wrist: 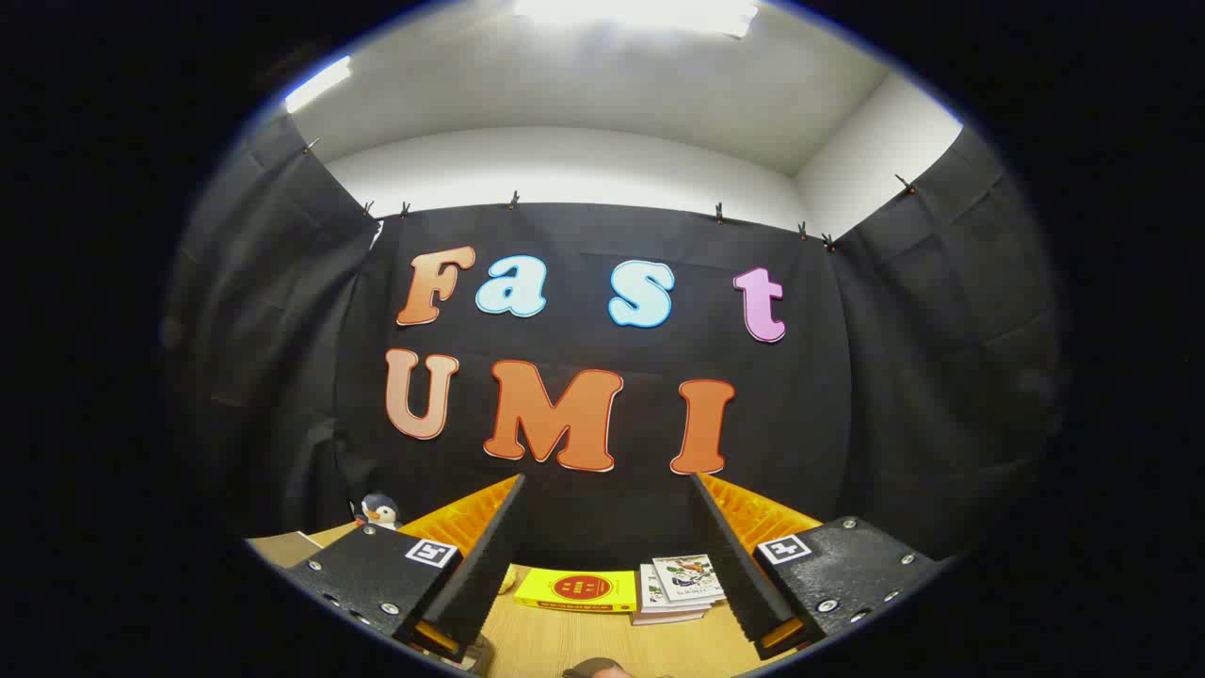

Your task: Open the storage box then place both shoes into the box .Put the left shoe in first, then the right shoe, with the right side of both shoes facing outward in a uniform manner.

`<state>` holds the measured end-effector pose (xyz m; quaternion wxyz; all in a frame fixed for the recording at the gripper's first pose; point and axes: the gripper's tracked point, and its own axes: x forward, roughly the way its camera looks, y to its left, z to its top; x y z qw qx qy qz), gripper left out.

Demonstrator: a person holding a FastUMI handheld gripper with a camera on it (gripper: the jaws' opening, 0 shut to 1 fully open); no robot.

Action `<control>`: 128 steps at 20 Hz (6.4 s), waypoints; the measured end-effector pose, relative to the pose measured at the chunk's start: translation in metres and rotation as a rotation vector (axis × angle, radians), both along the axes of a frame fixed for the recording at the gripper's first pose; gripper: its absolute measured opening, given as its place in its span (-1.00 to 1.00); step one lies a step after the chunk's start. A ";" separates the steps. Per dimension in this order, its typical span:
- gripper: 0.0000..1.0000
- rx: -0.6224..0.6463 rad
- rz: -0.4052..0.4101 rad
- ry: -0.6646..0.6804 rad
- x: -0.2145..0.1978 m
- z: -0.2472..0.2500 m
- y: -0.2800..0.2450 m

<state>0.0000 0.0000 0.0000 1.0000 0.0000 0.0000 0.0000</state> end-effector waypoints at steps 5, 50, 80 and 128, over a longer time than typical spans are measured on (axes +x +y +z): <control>0.99 0.002 0.011 0.009 0.000 -0.002 0.004; 0.94 0.496 0.679 0.892 -0.095 -0.237 0.278; 0.36 1.110 0.861 1.307 -0.148 -0.315 0.378; 0.07 0.884 1.041 0.971 -0.095 -0.111 0.607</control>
